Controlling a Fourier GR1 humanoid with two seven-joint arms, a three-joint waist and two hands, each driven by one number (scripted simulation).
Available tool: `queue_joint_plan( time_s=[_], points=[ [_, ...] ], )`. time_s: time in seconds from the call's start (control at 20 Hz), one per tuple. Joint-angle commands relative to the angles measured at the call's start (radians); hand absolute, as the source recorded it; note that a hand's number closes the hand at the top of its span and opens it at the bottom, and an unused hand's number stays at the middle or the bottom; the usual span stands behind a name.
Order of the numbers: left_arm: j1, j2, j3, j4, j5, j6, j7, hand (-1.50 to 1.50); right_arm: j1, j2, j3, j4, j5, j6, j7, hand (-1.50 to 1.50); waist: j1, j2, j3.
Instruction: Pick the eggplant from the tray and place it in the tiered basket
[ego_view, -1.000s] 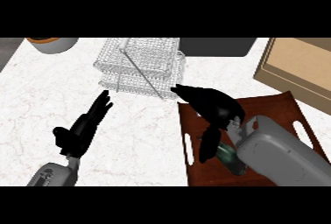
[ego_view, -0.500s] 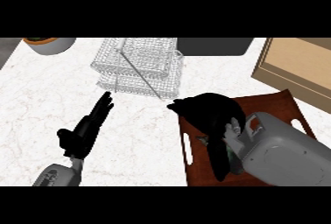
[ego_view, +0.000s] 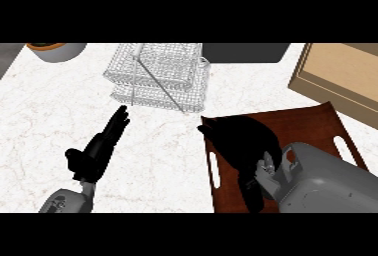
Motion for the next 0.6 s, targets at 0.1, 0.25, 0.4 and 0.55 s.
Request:
queue_joint_plan(
  time_s=[0.1,0.25,0.4,0.55],
  points=[
    [-0.016,-0.013,0.016,0.036,-0.019,0.001,-0.039,0.00,0.005,0.006,0.070,0.041,0.026,0.053,0.206,-1.50,0.000,0.002,-0.001],
    [-0.020,-0.015,0.019,0.030,-0.014,-0.021,-0.020,0.00,0.095,-0.018,0.084,0.075,0.111,0.027,0.085,-1.50,0.005,0.006,0.001],
    [0.007,0.031,0.058,-0.015,0.015,-0.059,0.021,0.00,0.111,0.025,0.037,0.089,0.108,0.029,0.116,-1.50,0.011,0.004,0.001],
    [0.011,0.012,0.055,-0.091,0.011,-0.049,0.066,0.00,0.203,0.017,0.055,0.050,0.204,0.027,0.047,-1.50,0.011,0.004,0.001]
  ],
)
